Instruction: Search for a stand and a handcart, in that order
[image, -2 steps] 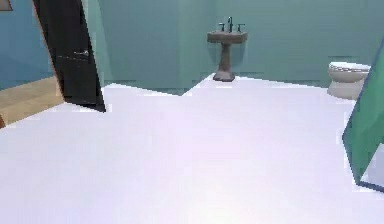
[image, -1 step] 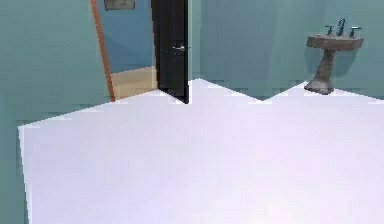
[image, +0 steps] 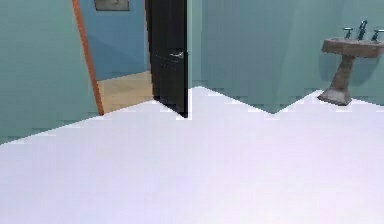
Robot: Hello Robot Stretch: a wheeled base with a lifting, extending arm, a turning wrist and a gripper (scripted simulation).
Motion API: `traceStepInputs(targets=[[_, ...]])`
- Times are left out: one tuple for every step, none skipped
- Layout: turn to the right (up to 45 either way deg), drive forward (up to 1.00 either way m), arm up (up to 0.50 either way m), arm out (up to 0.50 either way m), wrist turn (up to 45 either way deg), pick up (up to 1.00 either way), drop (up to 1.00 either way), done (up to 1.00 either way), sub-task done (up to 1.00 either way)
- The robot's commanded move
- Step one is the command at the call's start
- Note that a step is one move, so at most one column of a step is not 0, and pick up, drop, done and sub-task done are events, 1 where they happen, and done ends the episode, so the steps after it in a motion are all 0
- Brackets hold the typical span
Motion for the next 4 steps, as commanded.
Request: traceStepInputs(targets=[[-33.0, 0.00, 0.00, 0.00, 0.0, 0.00, 0.00, 0.00, 0.00], [0.0, 0.20, 0.00, 0.00, 0.0, 0.00, 0.00, 0.00, 0.00], [15.0, 0.00, 0.00, 0.00, 0.0, 0.00, 0.00, 0.00, 0.00], [0.0, 1.00, 0.00, 0.00, 0.0, 0.00, 0.00, 0.00, 0.00]])
